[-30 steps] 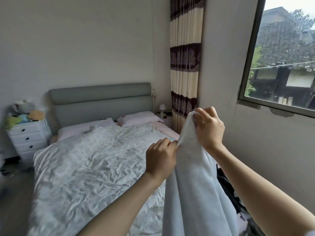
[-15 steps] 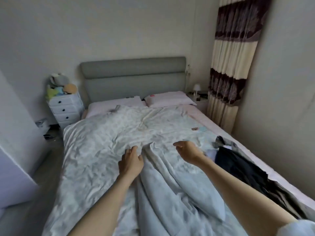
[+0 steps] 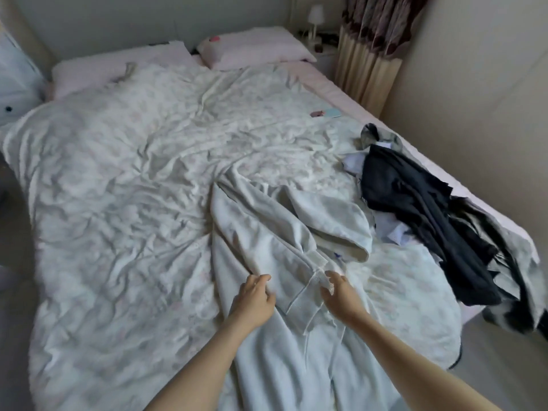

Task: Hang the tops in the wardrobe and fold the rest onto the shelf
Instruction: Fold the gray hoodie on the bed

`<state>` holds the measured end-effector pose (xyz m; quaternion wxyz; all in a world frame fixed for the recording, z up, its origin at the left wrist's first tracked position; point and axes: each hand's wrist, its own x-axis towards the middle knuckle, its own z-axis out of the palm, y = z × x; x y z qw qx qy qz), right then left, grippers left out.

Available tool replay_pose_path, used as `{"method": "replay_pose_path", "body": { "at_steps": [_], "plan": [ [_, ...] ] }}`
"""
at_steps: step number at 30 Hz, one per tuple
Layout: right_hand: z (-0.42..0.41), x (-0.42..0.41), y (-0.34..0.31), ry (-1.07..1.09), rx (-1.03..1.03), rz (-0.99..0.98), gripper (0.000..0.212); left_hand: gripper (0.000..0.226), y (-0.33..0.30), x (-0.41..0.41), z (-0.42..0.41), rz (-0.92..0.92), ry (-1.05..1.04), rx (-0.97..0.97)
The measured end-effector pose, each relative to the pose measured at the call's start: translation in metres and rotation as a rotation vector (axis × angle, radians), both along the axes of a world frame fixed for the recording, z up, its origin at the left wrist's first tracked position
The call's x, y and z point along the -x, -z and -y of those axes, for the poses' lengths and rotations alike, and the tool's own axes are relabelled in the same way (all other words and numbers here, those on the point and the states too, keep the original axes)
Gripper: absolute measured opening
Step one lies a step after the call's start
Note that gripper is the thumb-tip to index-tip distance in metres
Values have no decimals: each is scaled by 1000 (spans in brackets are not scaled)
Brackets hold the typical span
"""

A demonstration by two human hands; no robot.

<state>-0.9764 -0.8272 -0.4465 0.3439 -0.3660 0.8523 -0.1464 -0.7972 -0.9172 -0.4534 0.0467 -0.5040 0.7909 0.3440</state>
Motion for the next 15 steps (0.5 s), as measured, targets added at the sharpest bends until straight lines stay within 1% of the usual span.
{"method": "replay_pose_path", "body": {
  "at_steps": [3, 5, 6, 7, 9, 10, 11, 12, 13, 14, 15],
  "plan": [
    [-10, 5, 39, 147, 12, -14, 65, 45, 35, -1, -3, -3, 11, -66],
    [-3, 11, 57, 208, 14, 18, 80, 43, 52, -2, 1, -32, -39, -102],
    [3, 12, 64, 229, -22, 46, 82, 42, 57, -3, 4, -59, -80, -101],
    [10, 12, 68, 237, -76, 56, 72, 40, 60, -5, 9, -94, -126, -84],
    [25, 1, 61, 185, -138, -10, 33, 35, 58, -9, 20, -182, -248, -28],
    [31, -9, 55, 127, -105, -23, 20, 33, 53, -12, 29, -228, -322, -1],
    [35, -24, 50, 28, -27, 17, 16, 30, 47, -16, 38, -273, -400, 26],
    [37, -42, 42, -112, 58, 123, 16, 29, 37, -20, 50, -324, -476, 53],
    [37, -63, 32, -266, 98, 291, 17, 28, 26, -25, 63, -376, -537, 74],
    [35, -83, 20, -399, 78, 483, 20, 28, 14, -32, 76, -416, -579, 90],
    [33, -99, 11, -483, 29, 653, 23, 28, 3, -40, 87, -429, -594, 119]
  ]
}}
